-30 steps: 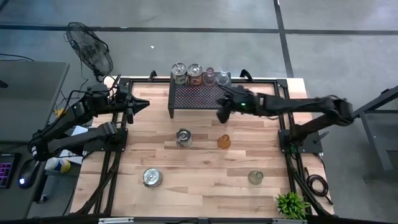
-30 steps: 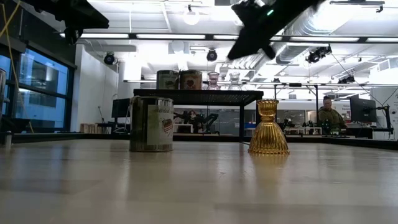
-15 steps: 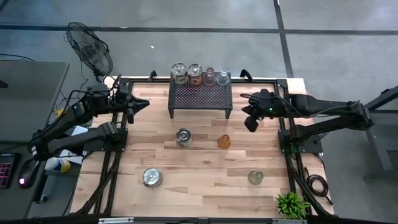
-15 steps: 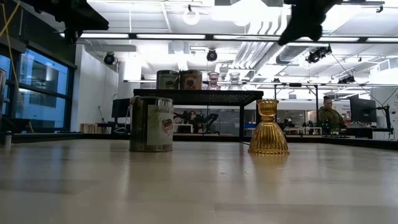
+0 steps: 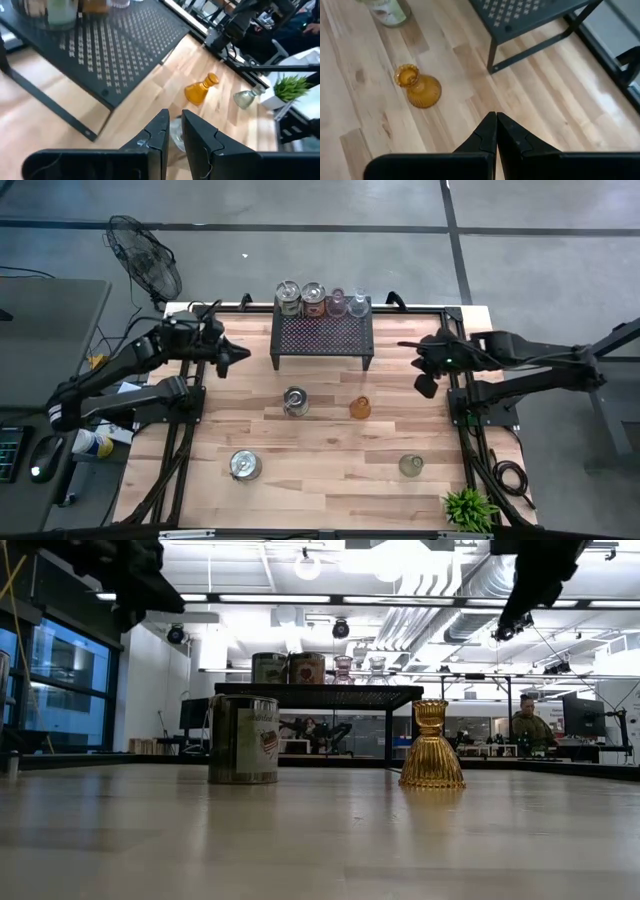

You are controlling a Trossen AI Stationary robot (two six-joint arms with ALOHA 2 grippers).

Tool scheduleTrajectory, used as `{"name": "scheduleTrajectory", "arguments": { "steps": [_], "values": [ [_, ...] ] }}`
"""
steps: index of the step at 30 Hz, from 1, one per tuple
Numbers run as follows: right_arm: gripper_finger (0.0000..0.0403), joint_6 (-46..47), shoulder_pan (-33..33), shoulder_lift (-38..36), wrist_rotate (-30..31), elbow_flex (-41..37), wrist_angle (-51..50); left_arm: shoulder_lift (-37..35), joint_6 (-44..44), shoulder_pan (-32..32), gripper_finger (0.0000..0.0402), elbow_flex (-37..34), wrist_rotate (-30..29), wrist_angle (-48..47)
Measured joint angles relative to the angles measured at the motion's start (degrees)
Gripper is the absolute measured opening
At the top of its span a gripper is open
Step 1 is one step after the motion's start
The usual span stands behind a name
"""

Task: Pick & Place candle stick holders
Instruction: Put the silver scented candle can on the shelf

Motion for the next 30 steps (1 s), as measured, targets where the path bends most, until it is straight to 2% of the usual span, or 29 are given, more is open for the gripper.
{"name": "scheduleTrajectory", "arguments": {
  "steps": [3, 7, 11, 13, 17, 22, 30],
  "values": [
    [0.0, -1.38, 0.0, -3.56, 0.45, -1.68, 2.08, 1.91, -3.53, -0.02, 0.0049, 0.0, 0.8, -0.62],
    [0.0, -1.03, 0.0, -8.93, -0.16, -8.25, 6.93, 4.49, -6.3, -0.41, 0.0049, 0.0, 1.82, -0.84],
    [0.0, 0.55, 0.0, -13.38, 0.07, -14.81, 12.92, 6.87, -7.79, -3.35, 0.0049, 0.0, 1.74, -1.34],
    [0.0, 1.0, 0.0, -14.6, 0.13, -17.37, 15.97, 7.39, -9.33, -5.42, 0.0049, 0.61, 1.76, -4.71],
    [0.0, 1.05, 0.0, -15.63, -0.35, -20.61, 20.2, 8.1, -12.84, -10.8, 0.0049, 3.81, 0.05, -16.18],
    [0.0, -0.75, 0.0, -15.55, -0.73, -21.71, 21.81, 8.09, -21.74, -19.36, 0.0049, 8.15, -5.64, -26.86],
    [0.0, -1.71, -0.07, -15.57, 2.0, -21.75, 22.89, 11.31, -41.9, -32.53, 0.0049, 9.94, -8.65, -34.09]
  ]
}}
